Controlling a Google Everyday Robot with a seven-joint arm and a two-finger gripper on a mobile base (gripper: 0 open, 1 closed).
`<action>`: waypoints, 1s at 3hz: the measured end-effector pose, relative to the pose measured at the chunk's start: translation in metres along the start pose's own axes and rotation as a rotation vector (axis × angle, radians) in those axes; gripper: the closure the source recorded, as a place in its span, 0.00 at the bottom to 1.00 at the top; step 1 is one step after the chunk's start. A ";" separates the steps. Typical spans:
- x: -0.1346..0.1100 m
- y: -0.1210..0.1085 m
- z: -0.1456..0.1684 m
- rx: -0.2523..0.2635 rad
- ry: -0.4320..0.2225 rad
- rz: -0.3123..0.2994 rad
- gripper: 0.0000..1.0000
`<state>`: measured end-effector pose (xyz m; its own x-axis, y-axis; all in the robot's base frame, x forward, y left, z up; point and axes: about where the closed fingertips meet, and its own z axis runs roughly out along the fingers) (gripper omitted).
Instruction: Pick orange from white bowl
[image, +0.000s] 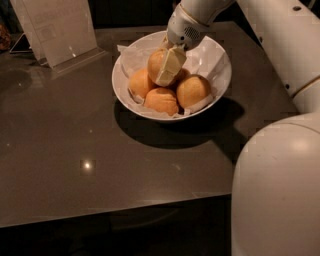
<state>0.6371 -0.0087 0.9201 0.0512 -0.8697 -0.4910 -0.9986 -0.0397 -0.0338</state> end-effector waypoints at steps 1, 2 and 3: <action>-0.003 0.008 -0.020 0.063 -0.064 -0.066 1.00; -0.016 0.042 -0.049 0.109 -0.190 -0.206 1.00; -0.013 0.091 -0.072 0.150 -0.301 -0.302 1.00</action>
Offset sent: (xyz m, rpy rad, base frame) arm -0.1084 -0.0250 0.0897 0.3654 -0.3237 0.3062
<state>0.5453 -0.0363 0.9862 0.3629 -0.6470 -0.6706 -0.9272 -0.1789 -0.3291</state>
